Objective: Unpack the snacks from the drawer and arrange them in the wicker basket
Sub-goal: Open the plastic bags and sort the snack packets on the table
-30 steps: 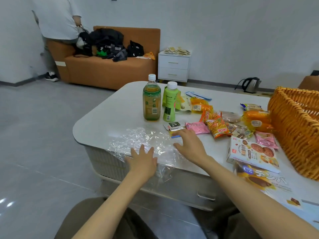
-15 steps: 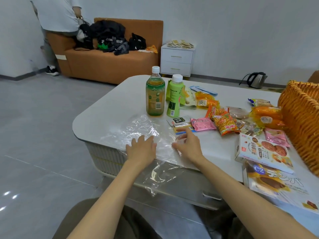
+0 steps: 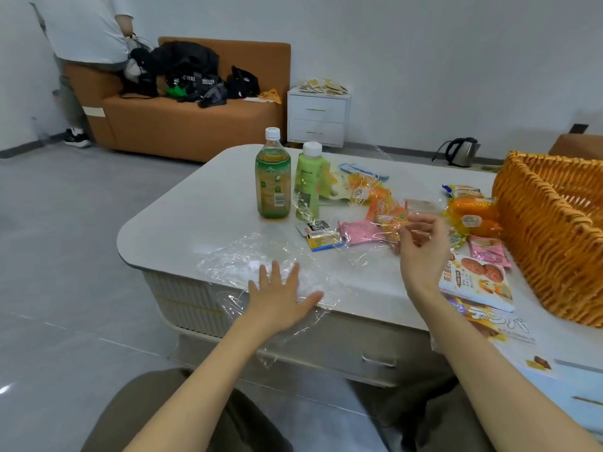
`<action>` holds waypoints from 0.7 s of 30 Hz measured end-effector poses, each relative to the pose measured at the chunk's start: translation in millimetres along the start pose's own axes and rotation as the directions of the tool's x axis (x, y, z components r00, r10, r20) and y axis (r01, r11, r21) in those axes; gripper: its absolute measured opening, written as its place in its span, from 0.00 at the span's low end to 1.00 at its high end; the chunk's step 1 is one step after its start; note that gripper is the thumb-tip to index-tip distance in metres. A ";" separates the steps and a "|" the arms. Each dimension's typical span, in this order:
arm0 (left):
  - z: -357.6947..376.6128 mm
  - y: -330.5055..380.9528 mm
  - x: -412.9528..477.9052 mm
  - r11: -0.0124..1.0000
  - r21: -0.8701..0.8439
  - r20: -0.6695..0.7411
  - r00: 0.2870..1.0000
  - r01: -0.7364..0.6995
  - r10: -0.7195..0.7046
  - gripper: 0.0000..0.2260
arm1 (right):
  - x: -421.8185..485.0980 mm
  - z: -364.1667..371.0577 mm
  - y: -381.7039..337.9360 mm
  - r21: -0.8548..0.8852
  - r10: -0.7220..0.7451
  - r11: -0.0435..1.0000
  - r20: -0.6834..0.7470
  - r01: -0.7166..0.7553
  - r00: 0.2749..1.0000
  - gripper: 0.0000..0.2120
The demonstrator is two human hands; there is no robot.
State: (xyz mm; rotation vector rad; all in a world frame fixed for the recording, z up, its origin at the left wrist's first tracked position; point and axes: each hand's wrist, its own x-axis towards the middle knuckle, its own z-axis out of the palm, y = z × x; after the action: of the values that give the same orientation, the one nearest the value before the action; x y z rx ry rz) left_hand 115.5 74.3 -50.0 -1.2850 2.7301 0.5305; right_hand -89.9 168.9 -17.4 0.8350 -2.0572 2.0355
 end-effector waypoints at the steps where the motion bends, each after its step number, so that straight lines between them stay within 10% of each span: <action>1: 5.2 2.3 0.4 0.998 0.049 0.058 0.998 -0.029 0.026 0.40 | 0.8 -3.4 1.1 -0.006 0.004 1.000 -0.017 -0.004 1.000 0.12; 21: -8.1 -15.9 57.1 0.959 0.080 -0.052 0.962 0.272 -0.269 0.31 | 11.8 -42.5 16.0 0.158 0.244 0.956 0.039 -0.247 0.969 0.11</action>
State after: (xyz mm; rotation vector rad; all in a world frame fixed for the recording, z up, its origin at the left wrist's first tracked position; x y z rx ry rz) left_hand 91.3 20.3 -59.0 -1.6268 2.5149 0.3595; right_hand -119.4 205.1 -22.6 0.6503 -2.1214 2.3592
